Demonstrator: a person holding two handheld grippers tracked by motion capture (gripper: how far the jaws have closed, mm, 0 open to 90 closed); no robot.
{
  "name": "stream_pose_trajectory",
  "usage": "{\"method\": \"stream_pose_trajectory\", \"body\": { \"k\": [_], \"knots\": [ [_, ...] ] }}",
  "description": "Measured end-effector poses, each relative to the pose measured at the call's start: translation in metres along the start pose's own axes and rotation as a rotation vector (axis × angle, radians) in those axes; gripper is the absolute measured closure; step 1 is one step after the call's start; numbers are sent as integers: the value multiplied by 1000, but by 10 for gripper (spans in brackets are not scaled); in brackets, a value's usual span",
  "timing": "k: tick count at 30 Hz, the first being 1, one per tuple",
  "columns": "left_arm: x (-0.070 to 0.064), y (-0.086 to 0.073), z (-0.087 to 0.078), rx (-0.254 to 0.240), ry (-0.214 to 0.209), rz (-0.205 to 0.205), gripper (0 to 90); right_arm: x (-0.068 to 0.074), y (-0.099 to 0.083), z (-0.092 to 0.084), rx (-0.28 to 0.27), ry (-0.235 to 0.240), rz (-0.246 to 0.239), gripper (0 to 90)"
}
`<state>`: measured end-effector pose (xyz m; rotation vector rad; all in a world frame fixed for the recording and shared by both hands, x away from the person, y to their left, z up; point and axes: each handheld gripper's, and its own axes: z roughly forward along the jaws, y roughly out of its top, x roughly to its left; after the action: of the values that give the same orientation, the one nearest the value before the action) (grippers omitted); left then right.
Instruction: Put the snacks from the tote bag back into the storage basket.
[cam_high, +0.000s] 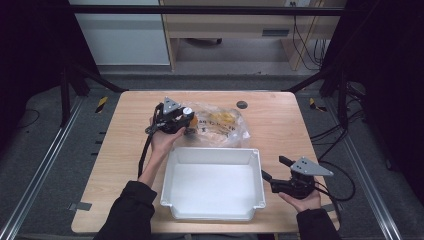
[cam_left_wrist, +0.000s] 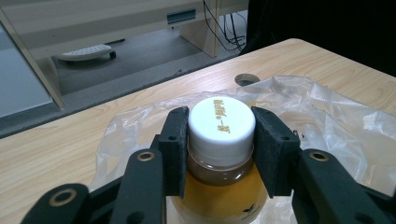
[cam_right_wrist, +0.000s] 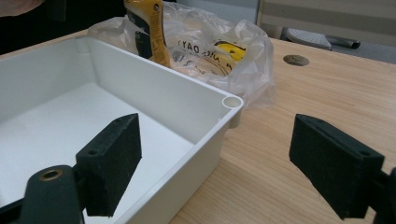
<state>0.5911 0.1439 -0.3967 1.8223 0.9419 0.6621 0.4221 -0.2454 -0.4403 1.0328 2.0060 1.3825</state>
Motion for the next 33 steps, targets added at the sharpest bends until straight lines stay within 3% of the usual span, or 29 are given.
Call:
{"method": "stream_pose_trajectory", "body": {
  "k": [14,33],
  "knots": [
    [-2,2,-4,7,30,-7,590,0,0,0,-1,-2,-2,170],
    [3,22,-29,-64,43,-27,591,0,0,0,-1,-2,0,170]
  ]
}}
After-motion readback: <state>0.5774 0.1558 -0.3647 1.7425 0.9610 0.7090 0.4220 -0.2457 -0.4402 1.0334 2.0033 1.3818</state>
